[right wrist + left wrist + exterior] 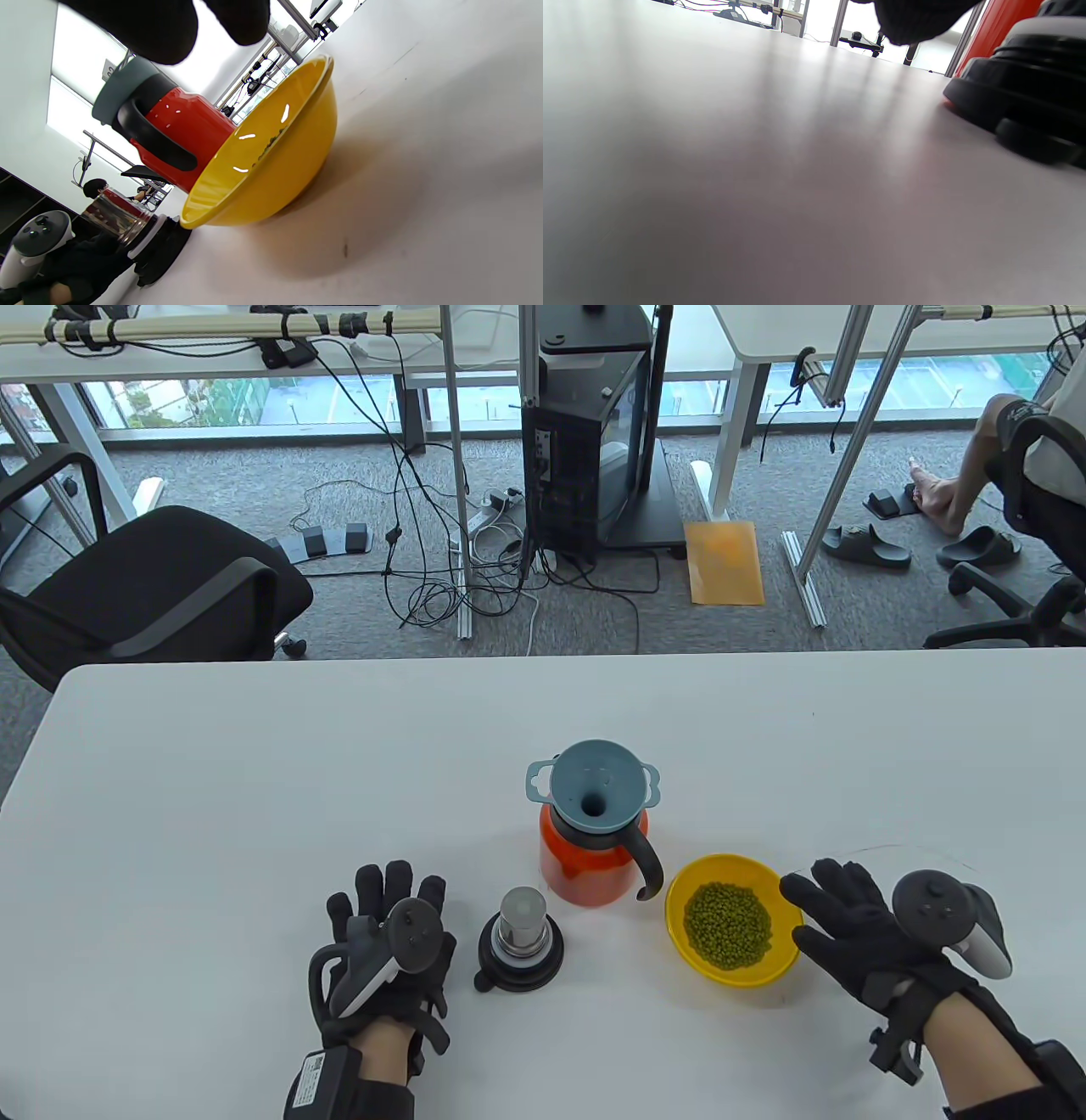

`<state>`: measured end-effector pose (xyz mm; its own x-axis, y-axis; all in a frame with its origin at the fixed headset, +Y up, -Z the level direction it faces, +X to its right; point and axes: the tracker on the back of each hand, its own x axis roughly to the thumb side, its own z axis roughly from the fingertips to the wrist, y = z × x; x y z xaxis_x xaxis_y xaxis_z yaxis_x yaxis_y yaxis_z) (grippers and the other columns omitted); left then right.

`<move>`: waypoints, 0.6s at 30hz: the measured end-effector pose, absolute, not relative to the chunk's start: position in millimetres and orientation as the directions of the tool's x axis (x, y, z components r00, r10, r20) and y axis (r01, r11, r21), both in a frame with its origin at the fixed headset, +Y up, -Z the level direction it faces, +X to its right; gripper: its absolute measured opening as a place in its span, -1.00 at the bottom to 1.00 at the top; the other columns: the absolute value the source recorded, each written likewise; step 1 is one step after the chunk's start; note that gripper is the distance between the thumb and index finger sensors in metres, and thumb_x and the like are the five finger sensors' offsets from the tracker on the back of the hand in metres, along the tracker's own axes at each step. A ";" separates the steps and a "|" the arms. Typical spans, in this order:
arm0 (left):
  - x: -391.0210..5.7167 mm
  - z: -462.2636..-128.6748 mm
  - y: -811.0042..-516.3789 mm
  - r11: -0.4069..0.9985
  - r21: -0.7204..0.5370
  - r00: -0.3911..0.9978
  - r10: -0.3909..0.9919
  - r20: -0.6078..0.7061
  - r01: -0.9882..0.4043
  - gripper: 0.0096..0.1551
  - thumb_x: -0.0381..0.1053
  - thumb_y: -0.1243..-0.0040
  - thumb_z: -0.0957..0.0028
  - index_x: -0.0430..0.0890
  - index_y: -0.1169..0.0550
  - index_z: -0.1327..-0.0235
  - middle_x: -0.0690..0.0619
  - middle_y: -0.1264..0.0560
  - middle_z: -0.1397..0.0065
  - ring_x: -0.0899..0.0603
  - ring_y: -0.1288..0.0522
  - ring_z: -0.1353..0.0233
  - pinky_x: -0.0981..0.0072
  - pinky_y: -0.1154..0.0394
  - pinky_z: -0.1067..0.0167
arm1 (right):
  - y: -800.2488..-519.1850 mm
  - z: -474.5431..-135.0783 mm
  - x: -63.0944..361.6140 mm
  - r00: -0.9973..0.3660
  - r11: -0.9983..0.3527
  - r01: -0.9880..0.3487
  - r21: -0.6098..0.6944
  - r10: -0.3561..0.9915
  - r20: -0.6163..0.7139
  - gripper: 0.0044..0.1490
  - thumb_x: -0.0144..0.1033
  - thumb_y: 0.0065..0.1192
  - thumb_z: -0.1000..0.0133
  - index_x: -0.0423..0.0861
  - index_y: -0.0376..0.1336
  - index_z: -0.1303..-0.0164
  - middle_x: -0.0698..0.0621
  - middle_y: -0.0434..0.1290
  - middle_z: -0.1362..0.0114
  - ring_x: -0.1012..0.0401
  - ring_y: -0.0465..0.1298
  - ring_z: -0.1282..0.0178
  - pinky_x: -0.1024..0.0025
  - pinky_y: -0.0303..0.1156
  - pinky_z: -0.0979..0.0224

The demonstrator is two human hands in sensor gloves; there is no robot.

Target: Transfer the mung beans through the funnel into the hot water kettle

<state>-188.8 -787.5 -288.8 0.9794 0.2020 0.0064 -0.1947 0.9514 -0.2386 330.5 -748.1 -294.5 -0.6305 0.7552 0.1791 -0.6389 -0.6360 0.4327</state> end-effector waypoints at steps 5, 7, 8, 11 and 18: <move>-186.9 -288.9 -788.6 0.950 -0.245 0.979 0.202 0.015 -0.192 -0.14 0.21 -0.09 -0.05 0.17 -0.01 -0.56 0.00 0.33 -0.66 -0.32 0.44 -0.60 -0.43 0.41 -0.40 | -759.4 -308.3 324.3 -0.653 -0.620 -0.650 0.440 0.751 0.094 -0.17 -0.20 0.14 -0.21 -0.15 0.00 -0.68 -0.42 -0.36 -0.61 -0.41 -0.52 -0.44 -0.53 -0.43 -0.26; -186.9 -289.1 -789.1 0.950 -0.244 0.979 0.205 0.018 -0.195 -0.14 0.21 -0.09 -0.05 0.17 -0.01 -0.56 0.00 0.33 -0.66 -0.31 0.44 -0.60 -0.43 0.41 -0.40 | -766.8 -311.3 323.4 -0.664 -0.612 -0.647 0.454 0.745 0.057 -0.17 -0.22 0.15 -0.21 -0.14 0.00 -0.68 -0.42 -0.37 -0.61 -0.41 -0.52 -0.44 -0.53 -0.44 -0.26; -186.9 -289.0 -789.2 0.950 -0.244 0.978 0.207 0.019 -0.196 -0.14 0.21 -0.09 -0.05 0.17 -0.01 -0.56 0.00 0.33 -0.66 -0.32 0.44 -0.60 -0.43 0.41 -0.40 | -770.3 -312.2 323.1 -0.669 -0.609 -0.647 0.458 0.742 0.043 -0.17 -0.21 0.16 -0.20 -0.14 0.00 -0.68 -0.43 -0.36 -0.61 -0.41 -0.52 -0.44 -0.53 -0.44 -0.26; -186.7 -288.9 -789.5 0.950 -0.244 0.978 0.209 0.024 -0.197 -0.14 0.21 -0.09 -0.05 0.17 -0.02 -0.56 0.00 0.32 -0.66 -0.32 0.44 -0.60 -0.43 0.41 -0.40 | -779.8 -312.3 321.1 -0.674 -0.596 -0.648 0.474 0.739 0.009 -0.17 -0.19 0.17 -0.21 -0.15 0.02 -0.67 -0.44 -0.34 -0.61 -0.42 -0.51 -0.44 -0.54 -0.44 -0.25; -187.3 -288.4 -790.2 0.946 -0.245 0.974 0.227 0.029 -0.213 -0.14 0.22 -0.09 -0.04 0.17 -0.03 -0.56 0.00 0.32 -0.66 -0.32 0.45 -0.59 -0.43 0.41 -0.39 | -793.1 -308.0 313.8 -0.673 -0.585 -0.671 0.456 0.738 -0.044 -0.12 -0.23 0.16 -0.20 -0.15 -0.07 -0.69 -0.40 -0.24 -0.64 -0.42 -0.50 -0.45 -0.50 -0.50 -0.23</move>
